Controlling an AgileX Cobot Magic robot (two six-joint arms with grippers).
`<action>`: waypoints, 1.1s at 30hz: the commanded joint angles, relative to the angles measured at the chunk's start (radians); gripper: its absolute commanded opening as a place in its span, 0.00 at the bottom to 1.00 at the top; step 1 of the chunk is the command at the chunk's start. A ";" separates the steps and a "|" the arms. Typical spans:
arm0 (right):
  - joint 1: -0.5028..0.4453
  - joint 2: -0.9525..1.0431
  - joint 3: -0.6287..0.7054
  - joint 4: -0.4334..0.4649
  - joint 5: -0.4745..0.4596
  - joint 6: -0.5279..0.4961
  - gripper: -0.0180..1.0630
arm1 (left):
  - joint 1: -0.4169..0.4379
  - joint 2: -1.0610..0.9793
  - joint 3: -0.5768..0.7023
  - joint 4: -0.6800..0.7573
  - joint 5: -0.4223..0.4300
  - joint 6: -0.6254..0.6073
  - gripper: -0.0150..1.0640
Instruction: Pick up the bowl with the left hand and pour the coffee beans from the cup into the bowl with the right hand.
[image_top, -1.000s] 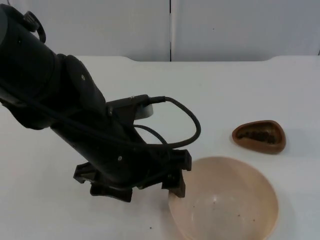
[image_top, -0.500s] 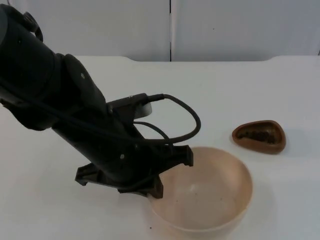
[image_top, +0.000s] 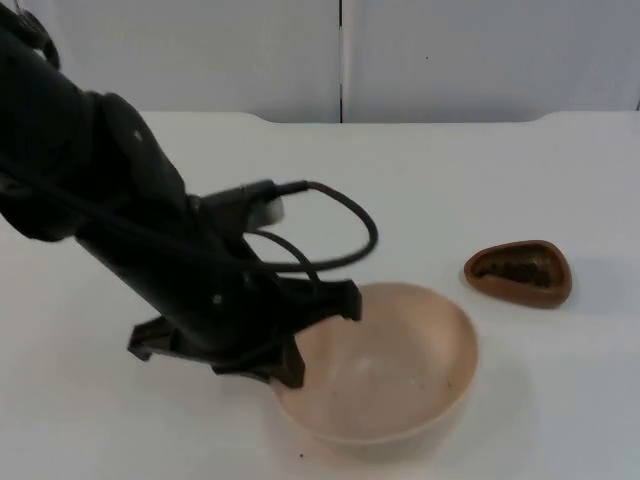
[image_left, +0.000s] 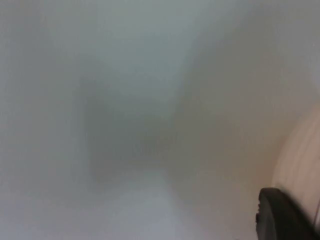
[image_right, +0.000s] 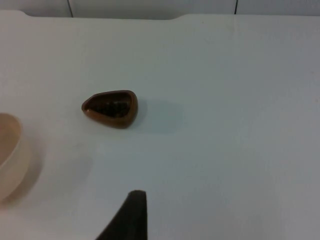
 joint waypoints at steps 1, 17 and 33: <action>-0.006 -0.002 0.003 -0.005 -0.008 -0.003 0.99 | 0.059 -0.063 -0.006 0.059 0.023 -0.012 0.01; -0.006 -0.002 0.003 -0.005 -0.008 -0.003 0.99 | 0.168 -0.211 -0.006 0.613 0.058 -0.432 0.01; -0.006 -0.002 0.003 -0.007 -0.008 -0.003 0.99 | 0.168 -0.213 -0.006 0.644 0.053 -0.446 0.01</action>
